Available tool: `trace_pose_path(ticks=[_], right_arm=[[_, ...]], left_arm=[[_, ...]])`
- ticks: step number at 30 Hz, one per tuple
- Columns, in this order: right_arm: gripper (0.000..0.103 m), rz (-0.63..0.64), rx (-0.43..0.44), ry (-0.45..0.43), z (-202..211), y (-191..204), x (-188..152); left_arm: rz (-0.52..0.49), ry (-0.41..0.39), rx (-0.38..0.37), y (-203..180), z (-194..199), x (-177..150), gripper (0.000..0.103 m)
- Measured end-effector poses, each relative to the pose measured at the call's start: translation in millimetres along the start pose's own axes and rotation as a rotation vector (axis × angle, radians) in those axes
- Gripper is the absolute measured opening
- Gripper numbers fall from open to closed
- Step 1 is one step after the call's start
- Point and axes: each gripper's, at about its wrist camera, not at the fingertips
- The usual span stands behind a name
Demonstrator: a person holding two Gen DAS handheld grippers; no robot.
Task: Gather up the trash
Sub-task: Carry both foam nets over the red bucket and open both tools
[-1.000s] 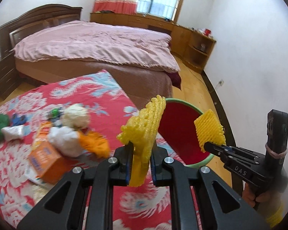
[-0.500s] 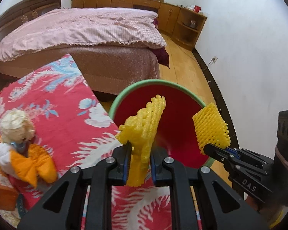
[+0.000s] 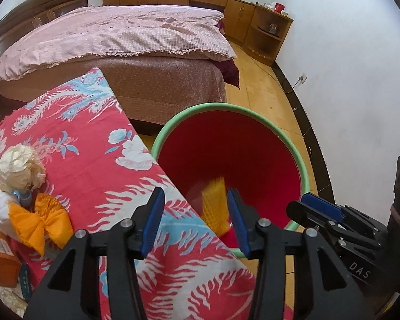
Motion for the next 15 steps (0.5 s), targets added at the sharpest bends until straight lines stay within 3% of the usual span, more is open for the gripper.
trace_pose_path(ticks=[15], right_arm=[[0.058, 0.022, 0.055, 0.007, 20, 38, -19]], left_arm=[[0.086, -0.028, 0.040, 37, 55, -34, 0.049]])
Point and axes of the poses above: each gripper's, at about its wrist camera, not at the fingertips, and z roughly against the way its jaws point, y to its left, x to its top, and after that the axes turned 6 degrees about x, right-handed
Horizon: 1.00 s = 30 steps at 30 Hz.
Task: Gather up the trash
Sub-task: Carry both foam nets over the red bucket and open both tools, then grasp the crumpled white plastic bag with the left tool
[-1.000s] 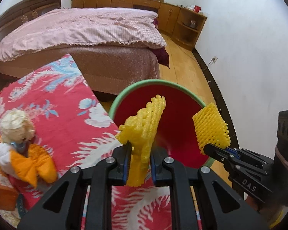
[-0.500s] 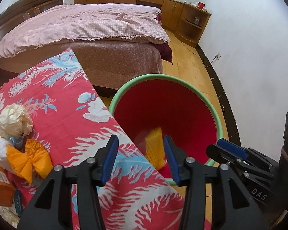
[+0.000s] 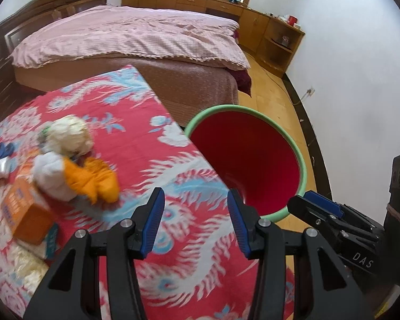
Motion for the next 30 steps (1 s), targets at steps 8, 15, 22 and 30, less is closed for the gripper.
trace_pose_path(ticks=[8, 15, 22, 30], right_arm=[[0.059, 0.031, 0.032, 0.019, -1, 31, -13], [0.060, 0.053, 0.057, 0.037, -4, 55, -25], [0.061, 0.077, 0.073, 0.054, -6, 76, -35], [0.061, 0.113, 0.082, 0.083, -12, 95, -45]], left_arm=[[0.076, -0.024, 0.066, 41, 28, -20, 0.049], [0.131, -0.032, 0.144, 79, 50, -41, 0.049], [0.183, -0.046, 0.220, 110, 63, -60, 0.049], [0.243, -0.024, 0.268, 141, 61, -79, 0.050]])
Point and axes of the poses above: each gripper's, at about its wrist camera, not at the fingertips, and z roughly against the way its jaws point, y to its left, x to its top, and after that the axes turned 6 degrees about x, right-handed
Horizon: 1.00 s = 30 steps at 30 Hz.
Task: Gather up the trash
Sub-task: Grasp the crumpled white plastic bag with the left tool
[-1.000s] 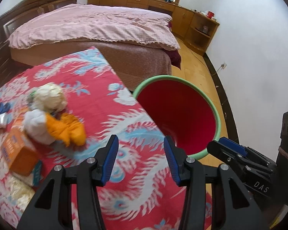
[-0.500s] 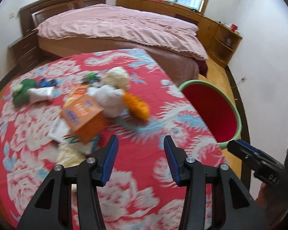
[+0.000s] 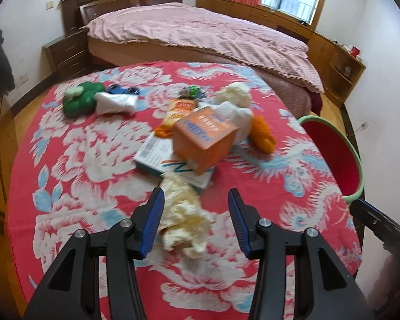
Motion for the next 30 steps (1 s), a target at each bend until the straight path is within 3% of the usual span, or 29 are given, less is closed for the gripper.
trace_pose_path(ticks=[10, 21, 27, 30], right_arm=[[0.061, 0.012, -0.003, 0.039, -12, 11, -5], [0.061, 0.019, -0.005, 0.072, -25, 16, -7], [0.061, 0.023, 0.013, 0.079, -34, 23, -2], [0.062, 0.043, 0.026, 0.079, -38, 30, -1]], left_arm=[[0.060, 0.057, -0.006, 18, -24, -10, 0.050], [0.069, 0.094, -0.066, 16, -38, -18, 0.050], [0.075, 0.066, -0.107, 22, -31, -20, 0.030], [0.081, 0.031, -0.104, 30, -20, -19, 0.030]])
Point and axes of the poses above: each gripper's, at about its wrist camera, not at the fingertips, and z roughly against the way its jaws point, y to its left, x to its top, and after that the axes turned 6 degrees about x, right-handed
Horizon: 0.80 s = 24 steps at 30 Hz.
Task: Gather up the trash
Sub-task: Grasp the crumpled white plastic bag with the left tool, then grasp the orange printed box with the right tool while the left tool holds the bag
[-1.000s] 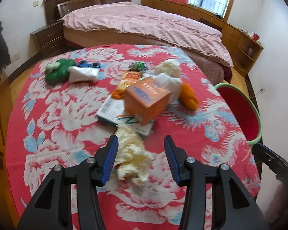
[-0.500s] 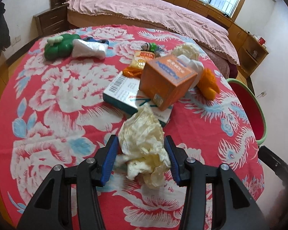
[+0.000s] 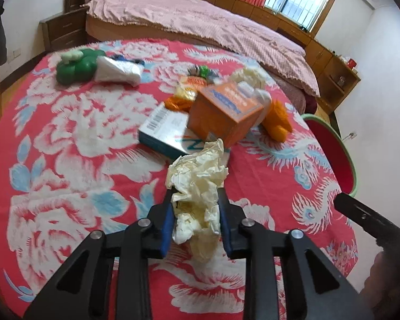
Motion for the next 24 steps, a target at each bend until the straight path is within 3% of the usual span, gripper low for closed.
trace_pose_path(ticks=[7, 11, 24], right_arm=[[0.071, 0.083, 0.027, 0.010, -17, 29, 7], [0.082, 0.120, 0.043, 0.010, -28, 47, 15], [0.084, 0.262, 0.037, 0.009, -79, 101, 43]], left_arm=[[0.047, -0.053, 0.055, 25, 16, 13, 0.030], [0.070, -0.079, 0.104, 40, 19, 21, 0.030], [0.132, -0.069, 0.149, 76, 9, 27, 0.030]])
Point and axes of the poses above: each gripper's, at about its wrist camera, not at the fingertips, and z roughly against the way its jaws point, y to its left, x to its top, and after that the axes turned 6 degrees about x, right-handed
